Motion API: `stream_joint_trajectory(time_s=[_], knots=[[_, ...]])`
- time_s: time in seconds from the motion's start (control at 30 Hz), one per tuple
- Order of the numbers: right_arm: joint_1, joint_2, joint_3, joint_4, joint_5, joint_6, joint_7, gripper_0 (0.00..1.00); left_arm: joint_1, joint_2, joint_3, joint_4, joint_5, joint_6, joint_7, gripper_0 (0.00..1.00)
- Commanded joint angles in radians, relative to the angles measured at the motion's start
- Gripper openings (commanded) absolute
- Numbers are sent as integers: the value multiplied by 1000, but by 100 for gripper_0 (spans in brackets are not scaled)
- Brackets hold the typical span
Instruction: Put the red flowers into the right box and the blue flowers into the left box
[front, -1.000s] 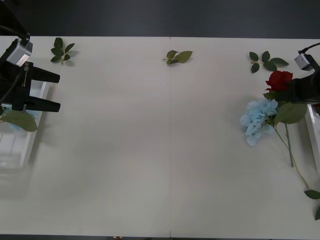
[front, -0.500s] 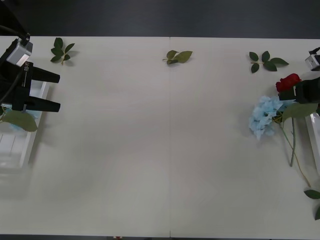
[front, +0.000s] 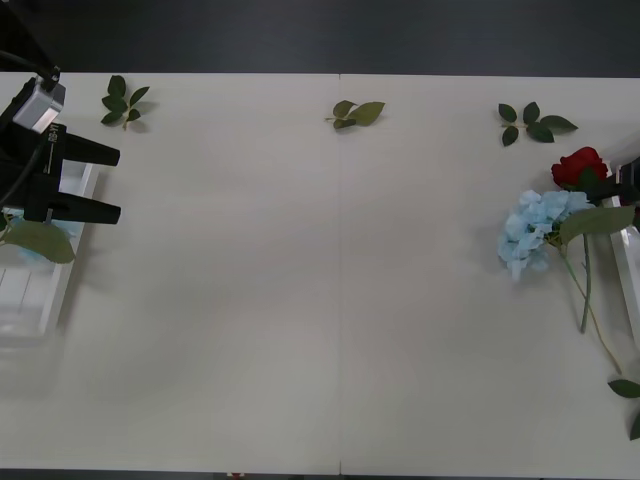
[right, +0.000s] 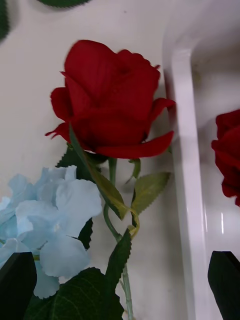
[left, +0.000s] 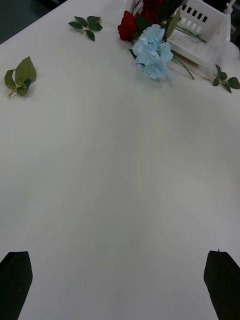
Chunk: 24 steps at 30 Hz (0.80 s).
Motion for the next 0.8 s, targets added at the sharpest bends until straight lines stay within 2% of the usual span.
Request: stream_joint_trajectory(time_s=[0.03,0.2,0.4,0.8], knots=[[-52,-1,11,-56,85,51,-133,100,-36,14,11,-10,-2,-2,-35,100],[-52,0,35,-110,217,125,-268,100,-36,14,11,-10,-2,-2,-35,100],[-38,12,84,-148,281,122,-365,100,-36,14,11,-10,-2,-2,-35,100],[8,81,86,-168,401,85,-349,100,-36,14,11,-10,-2,-2,-35,100]])
